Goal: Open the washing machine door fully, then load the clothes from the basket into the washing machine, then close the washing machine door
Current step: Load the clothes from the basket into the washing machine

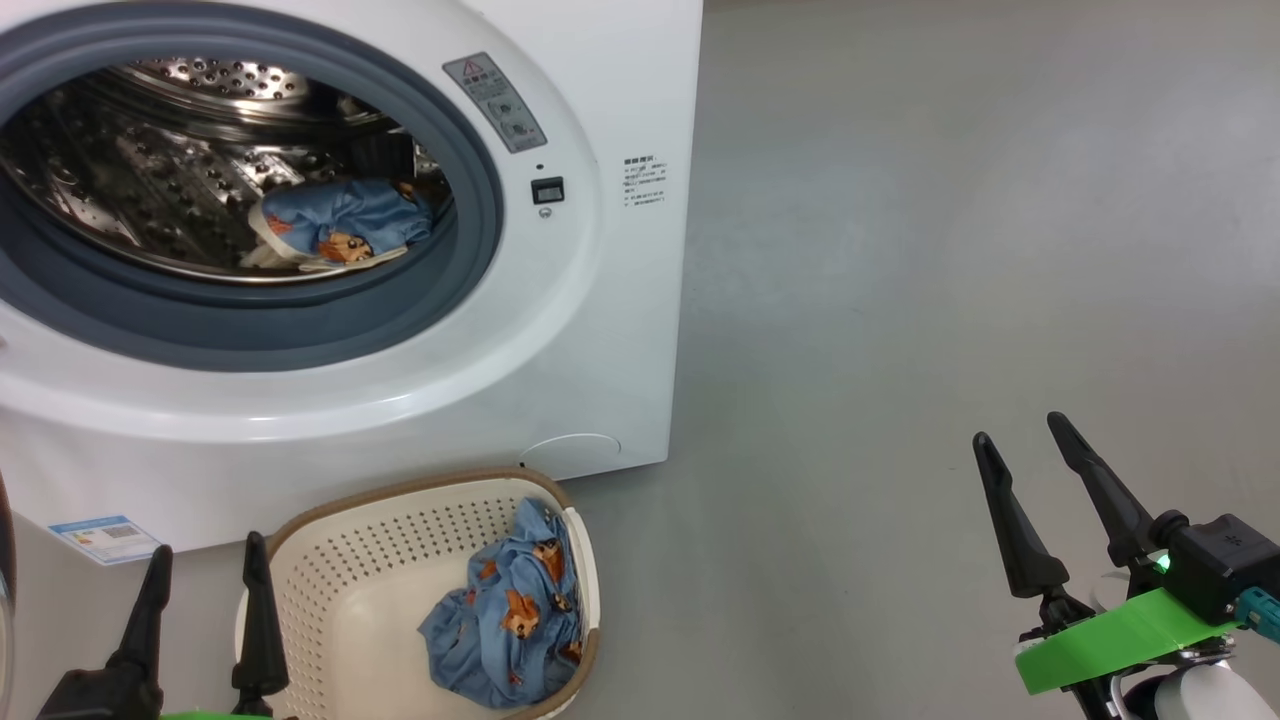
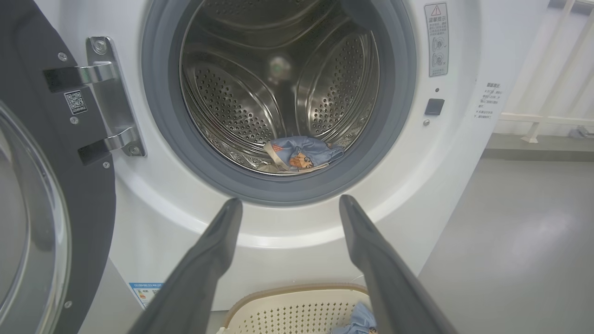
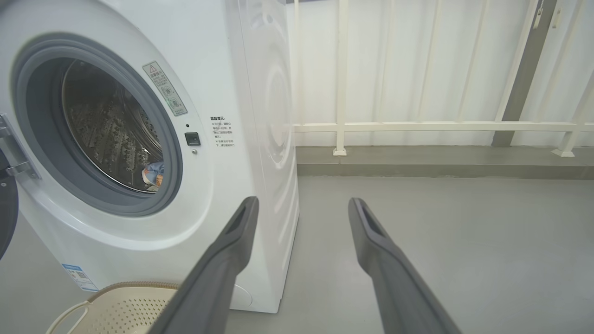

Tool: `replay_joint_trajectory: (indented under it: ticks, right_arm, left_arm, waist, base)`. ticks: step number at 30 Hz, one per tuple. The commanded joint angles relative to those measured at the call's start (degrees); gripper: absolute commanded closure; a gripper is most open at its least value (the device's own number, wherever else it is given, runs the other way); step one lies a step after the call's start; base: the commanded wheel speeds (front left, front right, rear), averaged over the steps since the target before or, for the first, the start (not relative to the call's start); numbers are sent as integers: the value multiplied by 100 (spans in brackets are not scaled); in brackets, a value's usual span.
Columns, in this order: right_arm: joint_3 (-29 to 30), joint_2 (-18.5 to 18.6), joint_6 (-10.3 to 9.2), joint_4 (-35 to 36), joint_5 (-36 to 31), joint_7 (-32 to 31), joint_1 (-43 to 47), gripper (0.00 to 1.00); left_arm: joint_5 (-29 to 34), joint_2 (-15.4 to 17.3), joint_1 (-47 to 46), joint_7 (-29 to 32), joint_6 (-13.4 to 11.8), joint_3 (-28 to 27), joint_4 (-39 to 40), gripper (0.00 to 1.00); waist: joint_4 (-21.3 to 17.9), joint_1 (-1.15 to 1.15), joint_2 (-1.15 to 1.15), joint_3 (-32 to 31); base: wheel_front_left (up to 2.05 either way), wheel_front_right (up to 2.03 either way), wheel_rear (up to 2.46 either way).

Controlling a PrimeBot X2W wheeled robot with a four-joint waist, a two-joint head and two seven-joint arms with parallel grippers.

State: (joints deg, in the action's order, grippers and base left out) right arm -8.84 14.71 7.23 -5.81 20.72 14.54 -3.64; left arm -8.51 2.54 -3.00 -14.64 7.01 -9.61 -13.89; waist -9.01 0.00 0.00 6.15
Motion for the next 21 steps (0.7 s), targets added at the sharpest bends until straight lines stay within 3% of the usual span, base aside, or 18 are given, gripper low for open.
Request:
replay_joint_trajectory:
  ticks: [1, 21]
  right_arm:
    - [-61, 107, 25, 150, 9, 46, -27, 0]
    - [-63, -88, 25, 196, -38, 46, -413, 0]
  left_arm:
    - [-42, 47, 20, -36, -27, -186, 195, 0]
    - [-34, 83, -469, -36, 11, -28, -379, 0]
  waist:
    - [-10, 0, 0, 12]
    - [-52, 0, 0, 989]
  base:
    - [0, 0, 0]
    - [0, 0, 0]
